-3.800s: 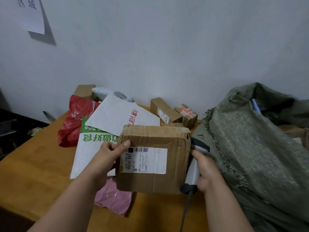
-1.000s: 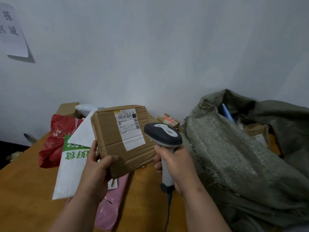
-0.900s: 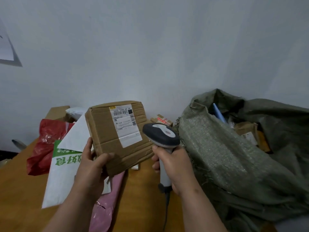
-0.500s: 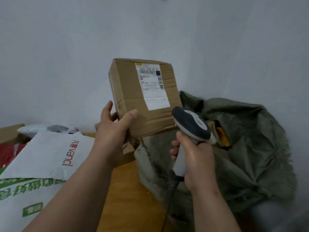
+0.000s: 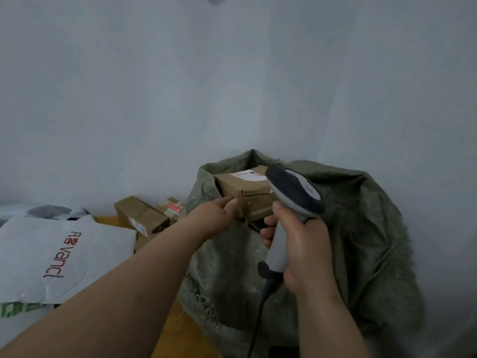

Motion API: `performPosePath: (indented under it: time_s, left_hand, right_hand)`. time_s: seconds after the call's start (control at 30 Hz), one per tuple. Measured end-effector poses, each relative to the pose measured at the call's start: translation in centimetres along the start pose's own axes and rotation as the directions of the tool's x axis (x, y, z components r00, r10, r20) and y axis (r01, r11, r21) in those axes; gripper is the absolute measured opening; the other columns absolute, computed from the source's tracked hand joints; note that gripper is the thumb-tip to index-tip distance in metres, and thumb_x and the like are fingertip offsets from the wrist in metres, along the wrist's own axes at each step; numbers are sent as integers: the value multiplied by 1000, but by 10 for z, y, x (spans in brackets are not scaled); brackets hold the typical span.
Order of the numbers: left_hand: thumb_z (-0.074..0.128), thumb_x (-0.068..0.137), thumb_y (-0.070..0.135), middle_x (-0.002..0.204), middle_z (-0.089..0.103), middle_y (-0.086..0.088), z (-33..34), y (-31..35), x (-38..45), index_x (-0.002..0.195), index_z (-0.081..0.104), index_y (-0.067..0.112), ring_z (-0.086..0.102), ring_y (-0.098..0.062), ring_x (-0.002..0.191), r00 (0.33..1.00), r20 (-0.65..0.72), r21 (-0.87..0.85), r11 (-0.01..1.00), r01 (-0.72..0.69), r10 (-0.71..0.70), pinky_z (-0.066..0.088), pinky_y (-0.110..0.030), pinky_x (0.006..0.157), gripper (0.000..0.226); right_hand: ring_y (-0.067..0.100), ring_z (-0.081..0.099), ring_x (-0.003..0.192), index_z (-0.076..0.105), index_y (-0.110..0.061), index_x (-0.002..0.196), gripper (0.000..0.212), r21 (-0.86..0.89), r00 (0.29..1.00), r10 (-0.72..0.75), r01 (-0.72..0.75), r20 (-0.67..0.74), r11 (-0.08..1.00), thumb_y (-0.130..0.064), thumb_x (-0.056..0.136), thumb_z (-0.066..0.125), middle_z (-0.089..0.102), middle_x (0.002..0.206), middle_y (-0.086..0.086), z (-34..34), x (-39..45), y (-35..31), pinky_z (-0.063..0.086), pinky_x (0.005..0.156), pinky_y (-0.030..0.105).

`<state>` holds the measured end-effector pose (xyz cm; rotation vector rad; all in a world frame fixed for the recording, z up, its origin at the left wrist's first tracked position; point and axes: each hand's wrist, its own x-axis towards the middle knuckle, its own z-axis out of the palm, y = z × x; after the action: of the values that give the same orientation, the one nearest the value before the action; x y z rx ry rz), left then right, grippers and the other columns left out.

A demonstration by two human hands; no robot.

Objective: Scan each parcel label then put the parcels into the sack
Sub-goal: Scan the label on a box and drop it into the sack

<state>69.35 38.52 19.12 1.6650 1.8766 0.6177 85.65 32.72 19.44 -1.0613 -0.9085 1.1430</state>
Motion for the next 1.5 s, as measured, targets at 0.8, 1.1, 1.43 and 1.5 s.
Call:
performPosePath:
  time_s: [0.8, 1.1, 1.43, 1.5]
  left_hand:
    - [51, 101, 40, 69, 73, -3, -26, -42, -12, 77, 71, 12, 70, -24, 73, 958, -270, -168, 984, 53, -98, 59, -40, 76, 42]
    - [59, 96, 41, 71, 71, -6, -53, -70, -52, 80, 75, 21, 65, -18, 67, 953, -281, -307, 951, 19, -110, 56, -39, 70, 31]
    - [57, 99, 33, 84, 68, 2, -71, -138, -64, 99, 70, 36, 60, -14, 72, 877, -393, -667, 743, -63, -278, 51, -25, 61, 14]
    - [58, 99, 30, 86, 67, 0, -78, -165, -70, 101, 71, 30, 60, -18, 73, 861, -384, -708, 705, -42, -333, 53, -31, 65, 14]
  right_hand:
    - [17, 65, 108, 59, -24, 132, 49, 46, 993, 112, -114, 35, 992, -28, 87, 78, 67, 121, -1, 40, 48, 32, 57, 78, 31]
    - [35, 75, 92, 52, -12, 136, 57, 176, 826, 498, -549, 265, 817, -26, 86, 77, 63, 118, 19, 70, 58, 54, 61, 75, 43]
    - [22, 76, 72, 74, -11, 84, 17, -21, 932, 108, -108, 347, 994, -27, 88, 76, 75, 73, 6, 110, 4, 13, 60, 66, 34]
    - [22, 76, 73, 76, -17, 79, 16, -77, 893, 120, -96, 433, 992, -31, 85, 76, 76, 76, 7, 129, -19, 19, 61, 66, 33]
